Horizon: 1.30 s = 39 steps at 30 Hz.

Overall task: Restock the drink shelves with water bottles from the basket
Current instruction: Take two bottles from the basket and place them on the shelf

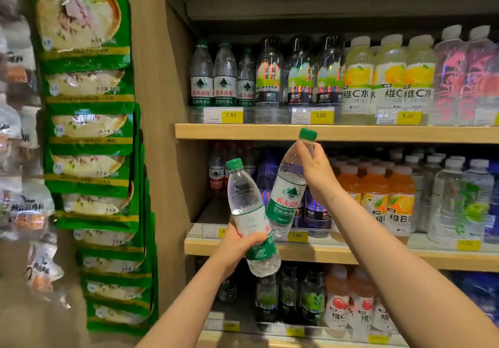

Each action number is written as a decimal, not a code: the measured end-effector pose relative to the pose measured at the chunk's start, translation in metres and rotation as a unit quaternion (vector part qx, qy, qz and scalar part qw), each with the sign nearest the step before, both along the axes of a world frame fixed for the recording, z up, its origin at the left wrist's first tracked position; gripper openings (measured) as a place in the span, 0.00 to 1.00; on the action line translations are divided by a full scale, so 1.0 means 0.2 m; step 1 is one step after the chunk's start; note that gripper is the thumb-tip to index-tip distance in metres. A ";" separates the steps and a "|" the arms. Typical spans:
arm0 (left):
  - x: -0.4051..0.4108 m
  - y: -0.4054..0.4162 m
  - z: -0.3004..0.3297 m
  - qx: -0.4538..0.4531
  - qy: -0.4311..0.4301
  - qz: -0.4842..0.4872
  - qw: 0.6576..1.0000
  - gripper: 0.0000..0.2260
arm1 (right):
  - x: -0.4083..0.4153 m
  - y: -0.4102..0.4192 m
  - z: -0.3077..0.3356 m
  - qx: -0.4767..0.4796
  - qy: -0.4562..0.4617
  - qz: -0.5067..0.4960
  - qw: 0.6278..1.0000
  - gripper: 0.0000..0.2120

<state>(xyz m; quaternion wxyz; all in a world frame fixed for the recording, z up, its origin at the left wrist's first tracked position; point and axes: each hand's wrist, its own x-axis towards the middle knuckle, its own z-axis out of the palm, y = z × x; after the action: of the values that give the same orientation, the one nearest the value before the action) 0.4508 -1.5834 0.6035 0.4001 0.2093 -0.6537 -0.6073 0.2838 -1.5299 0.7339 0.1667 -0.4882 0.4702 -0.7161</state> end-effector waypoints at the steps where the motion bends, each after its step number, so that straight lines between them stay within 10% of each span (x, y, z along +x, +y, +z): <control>1: 0.00 0.01 0.01 -0.003 0.002 0.004 1.000 0.33 | 0.00 0.01 0.00 0.004 -0.004 0.002 1.000 0.16; 8: 0.02 0.01 0.09 -0.044 -0.020 0.034 0.998 0.36 | -0.02 0.14 0.04 0.123 0.108 0.112 0.980 0.38; 14: 0.05 0.04 0.18 -0.042 -0.005 0.069 0.997 0.33 | 0.06 0.09 -0.09 0.035 -0.038 0.072 0.996 0.25; 22: 0.12 0.06 0.25 -0.086 -0.030 0.128 0.988 0.27 | 0.11 0.03 -0.01 0.050 0.149 0.076 0.985 0.44; 39: 0.31 -0.25 1.11 -0.303 0.178 0.352 0.868 0.21 | 0.44 -0.33 0.95 -0.153 0.337 -0.079 0.926 0.42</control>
<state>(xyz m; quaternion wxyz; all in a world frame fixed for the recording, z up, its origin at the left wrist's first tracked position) 0.5131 -1.6338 0.8251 0.7406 0.1821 -0.6061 -0.2258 0.3712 -1.5965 0.9231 -0.1353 -0.6818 0.4207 -0.5830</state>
